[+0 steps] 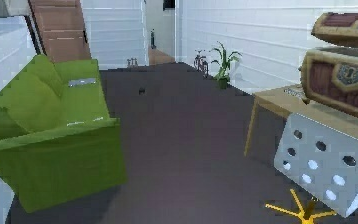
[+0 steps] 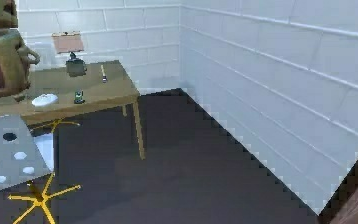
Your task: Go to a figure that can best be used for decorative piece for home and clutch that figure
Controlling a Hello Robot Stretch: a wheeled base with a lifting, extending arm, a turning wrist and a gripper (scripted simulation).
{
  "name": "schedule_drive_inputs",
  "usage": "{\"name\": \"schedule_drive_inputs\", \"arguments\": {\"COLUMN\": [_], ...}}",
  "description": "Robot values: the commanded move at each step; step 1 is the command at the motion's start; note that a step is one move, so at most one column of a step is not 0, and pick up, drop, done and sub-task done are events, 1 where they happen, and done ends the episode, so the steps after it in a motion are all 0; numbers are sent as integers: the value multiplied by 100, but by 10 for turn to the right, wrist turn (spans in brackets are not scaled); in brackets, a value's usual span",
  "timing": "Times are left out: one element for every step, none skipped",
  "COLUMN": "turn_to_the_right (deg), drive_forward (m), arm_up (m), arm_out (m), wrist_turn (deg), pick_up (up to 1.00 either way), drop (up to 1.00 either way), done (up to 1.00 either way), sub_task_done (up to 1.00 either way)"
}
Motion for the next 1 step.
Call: {"name": "schedule_drive_inputs", "arguments": {"turn_to_the_right": [0], "drive_forward": [100], "arm_up": [0], "arm_out": [0], "wrist_turn": [0], "pick_up": [0], "drop": [0], "done": [0], "sub_task_done": [0]}}
